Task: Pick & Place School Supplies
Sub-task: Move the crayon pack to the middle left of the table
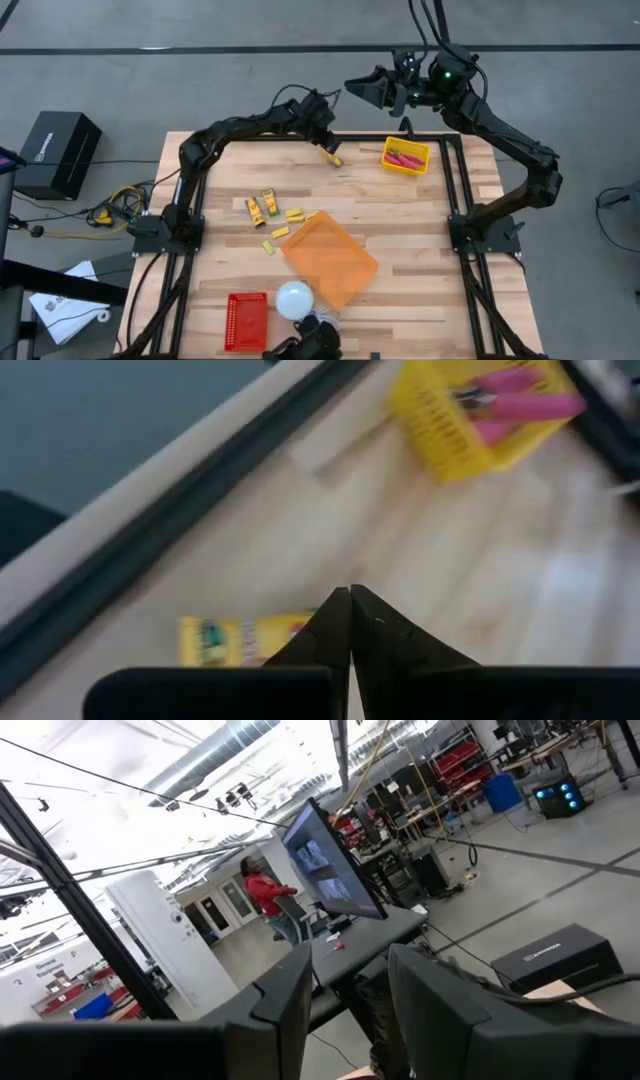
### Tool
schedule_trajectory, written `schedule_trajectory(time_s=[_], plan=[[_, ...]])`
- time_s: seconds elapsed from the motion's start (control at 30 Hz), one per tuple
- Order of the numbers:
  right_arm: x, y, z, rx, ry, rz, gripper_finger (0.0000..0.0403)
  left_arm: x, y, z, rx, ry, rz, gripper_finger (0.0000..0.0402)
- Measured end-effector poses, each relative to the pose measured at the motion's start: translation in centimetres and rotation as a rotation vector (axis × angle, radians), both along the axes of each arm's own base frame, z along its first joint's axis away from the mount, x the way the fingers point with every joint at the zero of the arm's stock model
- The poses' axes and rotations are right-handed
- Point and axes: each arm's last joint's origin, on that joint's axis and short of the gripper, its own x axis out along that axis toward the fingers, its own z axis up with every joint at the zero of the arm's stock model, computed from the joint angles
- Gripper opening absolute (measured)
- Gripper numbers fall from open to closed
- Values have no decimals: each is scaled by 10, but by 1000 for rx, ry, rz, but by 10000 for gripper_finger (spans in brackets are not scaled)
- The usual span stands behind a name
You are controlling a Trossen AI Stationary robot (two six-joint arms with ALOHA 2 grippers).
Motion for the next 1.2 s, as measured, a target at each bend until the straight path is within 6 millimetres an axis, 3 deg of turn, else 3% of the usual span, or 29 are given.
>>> schedule_trajectory(time_s=[0.3, 0.57, 0.7, 1.07, 1.13, 1.2], plan=[[2, 4, 0, 1, 1, 13, 123, 14, 4, -31, -58, -38, 31, 0], [3, 5, 0, 2, 4, 21, 122, -2, 26, -39, -219, -64, 113, 0], [3, 5, 0, 1, 0, 18, 122, -7, 28, -45, -265, -33, 124, 0], [2, 9, 10, 28, -90, 50, 122, -27, -3, -51, -480, 299, 40, 0], [3, 11, 9, 1, -83, 54, 122, -25, -9, -43, -454, 281, 12, 0], [5, 13, 5, -27, -50, 53, 122, -17, -17, -18, -374, 191, -33, 0]])
